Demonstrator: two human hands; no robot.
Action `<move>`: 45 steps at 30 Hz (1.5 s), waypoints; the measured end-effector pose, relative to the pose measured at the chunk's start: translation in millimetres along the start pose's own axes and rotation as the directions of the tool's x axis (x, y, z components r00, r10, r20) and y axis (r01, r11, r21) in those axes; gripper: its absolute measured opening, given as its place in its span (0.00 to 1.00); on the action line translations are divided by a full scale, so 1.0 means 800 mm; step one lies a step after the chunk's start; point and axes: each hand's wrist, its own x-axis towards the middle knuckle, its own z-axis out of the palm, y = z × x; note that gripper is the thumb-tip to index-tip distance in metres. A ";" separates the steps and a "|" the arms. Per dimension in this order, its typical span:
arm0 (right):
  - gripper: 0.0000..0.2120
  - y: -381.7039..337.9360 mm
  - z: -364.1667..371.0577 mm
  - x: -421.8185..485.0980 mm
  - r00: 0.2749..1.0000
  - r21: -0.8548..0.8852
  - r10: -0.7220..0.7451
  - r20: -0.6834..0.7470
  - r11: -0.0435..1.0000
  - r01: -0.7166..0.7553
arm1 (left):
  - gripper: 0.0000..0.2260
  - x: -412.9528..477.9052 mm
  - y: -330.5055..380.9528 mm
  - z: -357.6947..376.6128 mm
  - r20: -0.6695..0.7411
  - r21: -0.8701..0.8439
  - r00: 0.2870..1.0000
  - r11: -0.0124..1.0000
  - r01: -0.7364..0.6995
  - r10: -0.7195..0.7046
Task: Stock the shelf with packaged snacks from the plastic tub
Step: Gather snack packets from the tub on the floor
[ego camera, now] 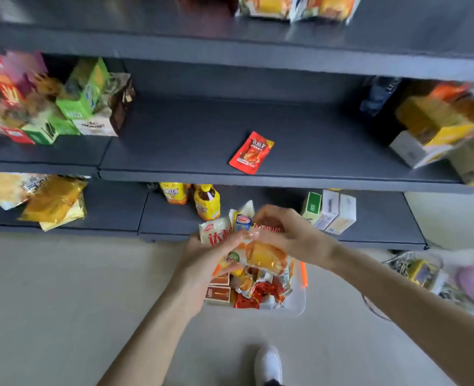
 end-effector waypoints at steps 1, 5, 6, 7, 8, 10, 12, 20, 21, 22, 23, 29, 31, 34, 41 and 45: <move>0.12 -0.024 -0.009 -0.003 1.000 0.032 -0.024 -0.019 0.999 0.025 | 0.27 -0.008 0.022 0.005 0.004 -0.020 1.000 1.000 -0.010 0.010; 0.13 -0.110 -0.050 -0.004 0.992 0.162 -0.073 -0.100 0.983 0.089 | 0.23 -0.032 0.114 0.029 0.049 -0.032 0.993 0.994 -0.106 0.108; 0.15 -0.130 -0.062 -0.003 0.988 0.193 -0.079 -0.133 0.976 0.104 | 0.21 -0.035 0.137 0.035 0.052 -0.038 0.988 0.989 -0.146 0.148; 0.18 -0.150 -0.076 -0.001 0.984 0.226 -0.077 -0.163 0.968 0.113 | 0.20 -0.038 0.161 0.040 0.053 -0.055 0.980 0.981 -0.188 0.191; 0.19 -0.168 -0.092 0.000 0.981 0.260 -0.072 -0.181 0.958 0.118 | 0.18 -0.040 0.184 0.045 0.051 -0.075 0.971 0.971 -0.228 0.232; 0.18 -0.201 -0.123 0.001 0.985 0.335 -0.063 -0.160 0.935 0.115 | 0.18 -0.039 0.227 0.056 0.032 -0.117 0.953 0.948 -0.295 0.301; 0.19 -0.224 -0.152 0.004 0.994 0.354 -0.060 -0.093 0.931 0.089 | 0.19 -0.034 0.261 0.068 0.020 -0.130 0.937 0.930 -0.344 0.350; 0.23 -0.210 -0.243 0.045 0.932 0.388 -0.071 -0.356 0.896 0.217 | 0.20 0.033 0.314 0.117 0.063 -0.107 0.932 0.931 -0.350 0.357; 0.23 -0.202 -0.256 0.049 0.904 0.363 -0.079 -0.420 0.898 0.247 | 0.20 0.043 0.315 0.119 0.049 -0.108 0.934 0.932 -0.347 0.353; 0.21 -0.193 -0.268 0.053 0.871 0.310 -0.091 -0.483 0.912 0.267 | 0.20 0.054 0.317 0.120 0.038 -0.102 0.937 0.935 -0.341 0.346; 0.20 -0.185 -0.278 0.057 0.840 0.244 -0.106 -0.532 0.931 0.272 | 0.20 0.064 0.318 0.121 0.033 -0.086 0.940 0.938 -0.335 0.338; 0.15 -0.150 -0.309 0.087 0.736 -0.041 -0.230 -0.636 0.963 0.266 | 0.16 0.108 0.335 0.129 0.020 0.182 0.909 0.893 -0.412 0.416; 0.15 -0.140 -0.310 0.099 0.719 -0.080 -0.249 -0.648 0.962 0.262 | 0.09 0.122 0.343 0.134 0.019 0.249 0.888 0.858 -0.449 0.460; 0.16 -0.128 -0.311 0.112 0.690 -0.090 -0.250 -0.679 0.961 0.260 | 0.07 0.144 0.347 0.134 0.031 0.310 0.871 0.823 -0.475 0.491; 0.19 -0.116 -0.314 0.123 0.657 0.085 -0.189 -0.730 0.929 0.361 | 0.13 0.169 0.346 0.124 0.063 0.345 0.828 0.766 -0.543 0.558; 0.16 -0.118 -0.312 0.127 0.670 0.082 -0.194 -0.717 0.930 0.358 | 0.14 0.176 0.344 0.127 0.070 0.325 0.811 0.756 -0.568 0.580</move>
